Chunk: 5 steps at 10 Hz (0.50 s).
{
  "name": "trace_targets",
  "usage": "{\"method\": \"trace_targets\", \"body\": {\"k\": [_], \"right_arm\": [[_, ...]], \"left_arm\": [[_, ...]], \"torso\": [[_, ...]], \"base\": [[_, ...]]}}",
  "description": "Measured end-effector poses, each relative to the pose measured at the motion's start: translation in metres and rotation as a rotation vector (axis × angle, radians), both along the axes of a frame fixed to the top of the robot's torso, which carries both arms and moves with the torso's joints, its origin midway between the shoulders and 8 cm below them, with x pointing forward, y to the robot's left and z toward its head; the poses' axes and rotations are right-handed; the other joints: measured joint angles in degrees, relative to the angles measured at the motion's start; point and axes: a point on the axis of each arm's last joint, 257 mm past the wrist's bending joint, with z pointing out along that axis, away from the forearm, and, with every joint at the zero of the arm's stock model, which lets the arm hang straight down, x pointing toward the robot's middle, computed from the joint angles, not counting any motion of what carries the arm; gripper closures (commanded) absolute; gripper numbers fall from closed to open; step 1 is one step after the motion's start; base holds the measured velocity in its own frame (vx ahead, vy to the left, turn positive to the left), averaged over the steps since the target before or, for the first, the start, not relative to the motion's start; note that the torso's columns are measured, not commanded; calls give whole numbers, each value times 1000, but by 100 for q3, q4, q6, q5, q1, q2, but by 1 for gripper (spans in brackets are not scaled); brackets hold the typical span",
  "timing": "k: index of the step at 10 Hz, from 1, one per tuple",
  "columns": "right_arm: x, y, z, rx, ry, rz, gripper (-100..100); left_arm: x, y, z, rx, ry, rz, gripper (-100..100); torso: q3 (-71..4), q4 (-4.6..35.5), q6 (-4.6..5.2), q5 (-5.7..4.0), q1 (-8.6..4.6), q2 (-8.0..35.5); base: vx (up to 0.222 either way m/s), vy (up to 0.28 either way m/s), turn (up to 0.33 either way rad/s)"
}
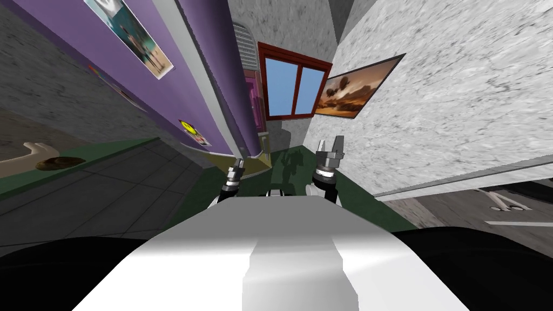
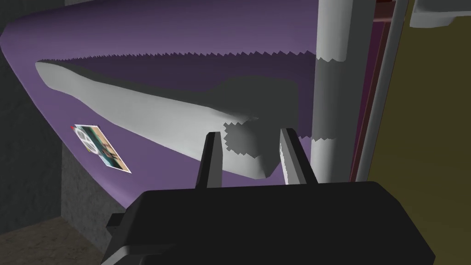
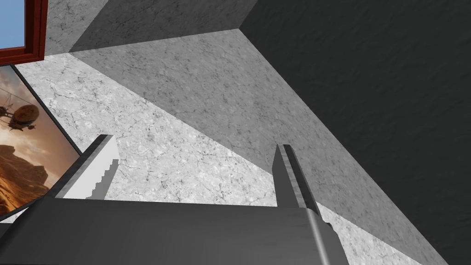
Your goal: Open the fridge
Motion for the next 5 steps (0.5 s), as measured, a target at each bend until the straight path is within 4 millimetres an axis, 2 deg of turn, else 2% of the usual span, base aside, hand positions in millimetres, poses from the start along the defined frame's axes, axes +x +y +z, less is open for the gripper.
{"method": "trace_targets", "body": {"k": [4, 5], "right_arm": [[0, 0, 0, 0, 0, 0, 0], [0, 0, 0, 0, 0, 0, 0]], "left_arm": [[-15, -17, 4, -4, -4, -78, 100], [-17, -21, 4, -7, -2, -94, 100]], "torso": [[18, 4, 20, -5, -33, 29], [10, 9, 16, -9, -38, 17]], "base": [[-190, 172, -62], [-76, 67, -23]]}}
